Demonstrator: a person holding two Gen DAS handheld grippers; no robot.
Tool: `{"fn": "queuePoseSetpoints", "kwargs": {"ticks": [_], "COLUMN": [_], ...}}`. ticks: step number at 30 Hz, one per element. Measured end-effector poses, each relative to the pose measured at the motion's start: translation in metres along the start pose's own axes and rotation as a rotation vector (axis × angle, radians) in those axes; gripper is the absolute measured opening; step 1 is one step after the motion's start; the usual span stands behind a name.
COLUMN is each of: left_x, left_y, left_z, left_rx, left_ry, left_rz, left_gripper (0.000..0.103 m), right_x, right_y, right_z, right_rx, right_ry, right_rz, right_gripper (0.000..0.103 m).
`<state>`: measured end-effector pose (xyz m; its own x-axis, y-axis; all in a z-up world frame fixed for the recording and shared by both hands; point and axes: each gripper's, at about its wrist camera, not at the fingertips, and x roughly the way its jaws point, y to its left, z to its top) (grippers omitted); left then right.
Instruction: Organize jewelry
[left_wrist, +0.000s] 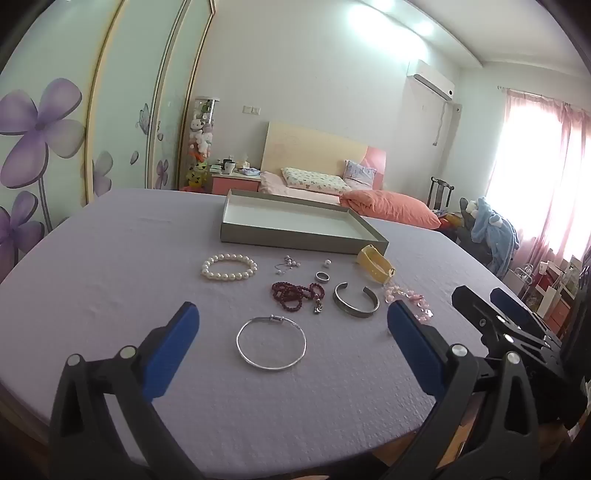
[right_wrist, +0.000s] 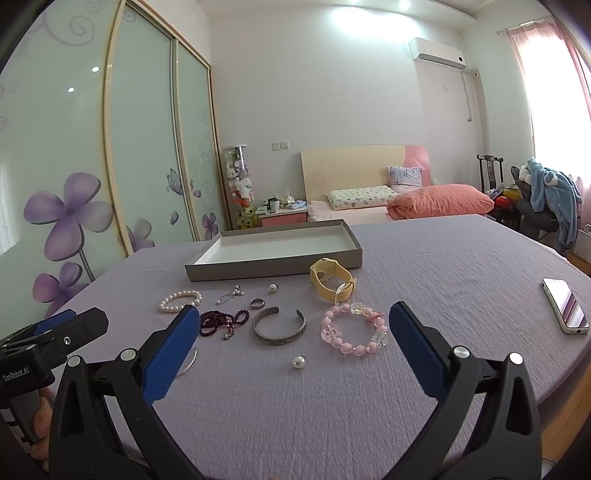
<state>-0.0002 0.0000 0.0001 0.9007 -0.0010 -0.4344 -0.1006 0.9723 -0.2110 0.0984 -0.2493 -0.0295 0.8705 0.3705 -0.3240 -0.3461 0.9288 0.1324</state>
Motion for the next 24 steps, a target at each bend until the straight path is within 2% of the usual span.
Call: {"fn": "queuePoseSetpoints", "kwargs": {"ticks": [24], "left_x": [0.0005], "left_y": [-0.0001], "left_z": [0.0001], "left_rx": [0.002], "left_ry": [0.004], "left_rz": [0.005], "left_gripper": [0.101], "right_x": [-0.0003], "right_y": [-0.0015], "right_z": [-0.0011], "right_rx": [0.002], "right_ry": [0.005], "right_rz": [-0.001], "right_gripper": [0.102]}}
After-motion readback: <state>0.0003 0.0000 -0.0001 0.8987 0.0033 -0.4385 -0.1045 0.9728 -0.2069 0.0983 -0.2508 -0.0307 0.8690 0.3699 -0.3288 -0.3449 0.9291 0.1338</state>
